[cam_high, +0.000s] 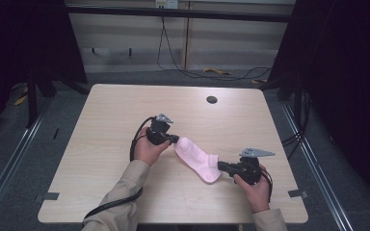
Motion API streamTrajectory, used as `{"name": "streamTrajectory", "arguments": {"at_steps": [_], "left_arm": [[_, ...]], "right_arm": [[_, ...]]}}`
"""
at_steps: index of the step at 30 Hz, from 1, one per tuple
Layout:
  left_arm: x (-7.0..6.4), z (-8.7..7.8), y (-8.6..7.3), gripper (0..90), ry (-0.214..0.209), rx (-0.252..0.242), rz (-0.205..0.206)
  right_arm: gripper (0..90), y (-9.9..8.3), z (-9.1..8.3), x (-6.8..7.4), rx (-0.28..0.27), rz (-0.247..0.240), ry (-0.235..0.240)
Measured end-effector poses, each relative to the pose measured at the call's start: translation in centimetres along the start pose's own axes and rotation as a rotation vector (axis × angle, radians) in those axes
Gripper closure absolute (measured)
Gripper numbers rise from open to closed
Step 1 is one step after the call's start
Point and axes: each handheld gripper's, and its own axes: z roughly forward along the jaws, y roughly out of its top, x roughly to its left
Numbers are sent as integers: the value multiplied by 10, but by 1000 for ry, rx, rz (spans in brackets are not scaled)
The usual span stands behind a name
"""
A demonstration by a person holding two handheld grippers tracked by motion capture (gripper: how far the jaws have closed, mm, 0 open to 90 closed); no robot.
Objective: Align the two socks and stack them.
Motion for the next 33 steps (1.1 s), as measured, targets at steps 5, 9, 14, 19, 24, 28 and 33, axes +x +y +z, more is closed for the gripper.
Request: {"name": "streamTrajectory", "arguments": {"at_steps": [5, 9, 14, 19, 24, 28, 33], "left_arm": [[-1, 3, 0, 900, 11, 3, 6], [0, 1, 0, 900, 20, 12, 9], [1, -1, 1, 900, 31, 7, 8], [2, -3, 1, 900, 28, -3, 8], [2, -7, 4, 900, 35, -12, 14], [3, -4, 2, 900, 44, -2, 3], [6, -2, -2, 900, 48, 10, 5]], "right_arm": [[873, -1, -1, -1, 12, -3, -14], [873, -2, 0, -3, 16, 1, -17], [869, -2, 1, -2, 18, -6, -16], [870, -2, 3, -1, 24, -6, -16], [871, 0, 4, 0, 15, -8, -13], [863, -3, 8, -1, 36, -11, -21], [849, -1, 7, 8, 40, -70, -47]]}}
